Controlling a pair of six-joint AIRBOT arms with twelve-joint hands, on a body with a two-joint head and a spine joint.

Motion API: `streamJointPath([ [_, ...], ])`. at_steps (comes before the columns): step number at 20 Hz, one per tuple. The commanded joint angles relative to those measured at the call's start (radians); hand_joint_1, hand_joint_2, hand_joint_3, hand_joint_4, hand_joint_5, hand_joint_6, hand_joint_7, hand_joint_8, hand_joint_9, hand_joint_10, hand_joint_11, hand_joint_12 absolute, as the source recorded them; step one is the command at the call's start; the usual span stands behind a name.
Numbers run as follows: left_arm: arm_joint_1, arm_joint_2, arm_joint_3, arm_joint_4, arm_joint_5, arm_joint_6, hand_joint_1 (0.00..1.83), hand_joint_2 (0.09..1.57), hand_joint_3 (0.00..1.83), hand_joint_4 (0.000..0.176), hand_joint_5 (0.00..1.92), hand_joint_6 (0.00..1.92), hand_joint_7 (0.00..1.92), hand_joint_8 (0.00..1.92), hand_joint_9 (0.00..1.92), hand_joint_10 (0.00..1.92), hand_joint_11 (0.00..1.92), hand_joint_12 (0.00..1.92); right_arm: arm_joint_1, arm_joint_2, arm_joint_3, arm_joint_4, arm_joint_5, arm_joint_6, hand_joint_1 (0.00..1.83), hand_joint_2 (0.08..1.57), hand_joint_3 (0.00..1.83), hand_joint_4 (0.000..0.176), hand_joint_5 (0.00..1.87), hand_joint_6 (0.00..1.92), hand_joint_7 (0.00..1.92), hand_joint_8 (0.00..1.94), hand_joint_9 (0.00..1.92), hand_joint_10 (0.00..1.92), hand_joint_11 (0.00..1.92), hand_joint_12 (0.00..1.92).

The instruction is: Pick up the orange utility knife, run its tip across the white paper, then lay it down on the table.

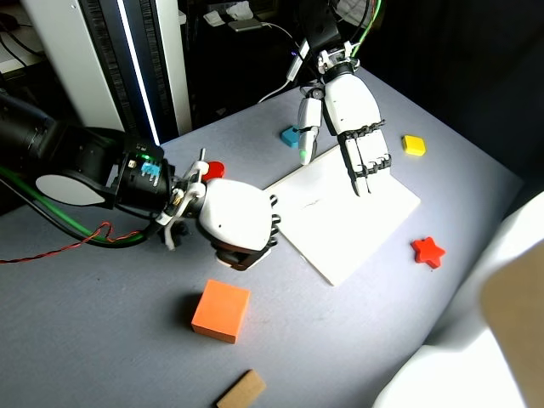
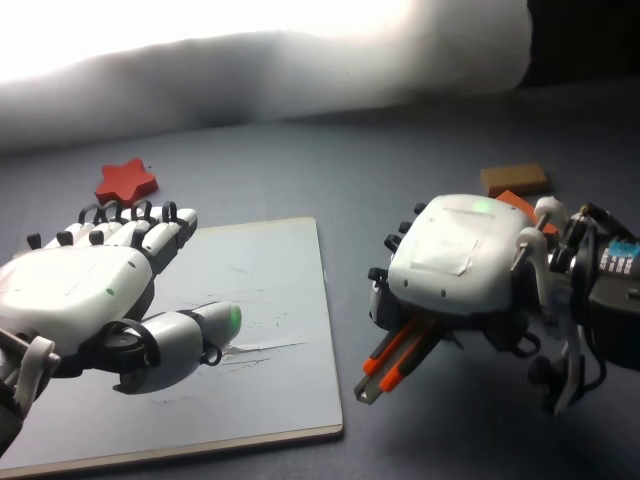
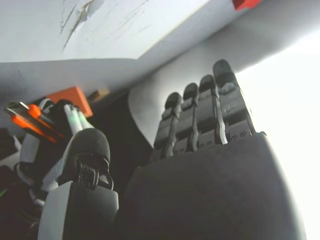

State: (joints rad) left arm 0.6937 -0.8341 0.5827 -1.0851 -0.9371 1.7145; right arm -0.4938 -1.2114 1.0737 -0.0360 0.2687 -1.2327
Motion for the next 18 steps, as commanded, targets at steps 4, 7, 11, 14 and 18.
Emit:
streamJointPath([
  [4, 0.006, 0.0, -0.002, 0.069, -0.089, -0.001, 0.02, 1.34, 0.0, 0.001, 0.0, 0.0, 0.0, 0.0, 0.0, 0.0, 0.0, 0.23, -0.028, 0.003, -0.002, 0.0, 0.144, -0.018, 1.51, 1.27, 0.0, 0.0, 1.02, 1.92, 1.18, 1.94, 1.26, 1.92, 1.25, 1.92],
  [7, 0.012, 0.0, -0.001, 0.078, -0.09, -0.005, 0.03, 1.34, 0.0, 0.0, 0.0, 0.0, 0.0, 0.0, 0.0, 0.0, 0.0, 0.24, -0.044, 0.003, -0.002, 0.0, 0.151, -0.028, 1.27, 1.43, 0.0, 0.0, 0.52, 1.65, 0.61, 1.68, 0.56, 1.8, 0.55, 1.92],
  [11, 0.021, 0.0, -0.002, 0.085, -0.094, -0.014, 0.0, 1.34, 0.0, 0.0, 0.0, 0.0, 0.0, 0.0, 0.01, 0.0, 0.0, 0.28, -0.048, 0.006, -0.002, 0.0, 0.155, -0.034, 0.99, 1.29, 0.0, 0.0, 0.17, 0.95, 0.31, 0.87, 0.2, 1.29, 0.02, 1.83],
  [14, 0.022, 0.0, -0.003, 0.085, -0.095, -0.014, 0.04, 1.34, 0.0, 0.0, 0.0, 0.0, 0.0, 0.0, 0.0, 0.0, 0.0, 0.25, -0.052, 0.011, -0.009, 0.0, 0.175, -0.057, 0.77, 1.22, 0.0, 0.0, 0.02, 0.18, 0.13, 0.11, 0.04, 0.51, 0.0, 1.13],
  [18, 0.023, 0.0, -0.003, 0.085, -0.095, -0.015, 0.06, 1.34, 0.0, 0.002, 0.0, 0.0, 0.0, 0.0, 0.0, 0.0, 0.0, 0.2, -0.054, 0.033, -0.044, 0.0, 0.176, -0.063, 0.75, 1.06, 0.0, 0.0, 0.0, 0.0, 0.0, 0.0, 0.0, 0.0, 0.0, 0.0],
])
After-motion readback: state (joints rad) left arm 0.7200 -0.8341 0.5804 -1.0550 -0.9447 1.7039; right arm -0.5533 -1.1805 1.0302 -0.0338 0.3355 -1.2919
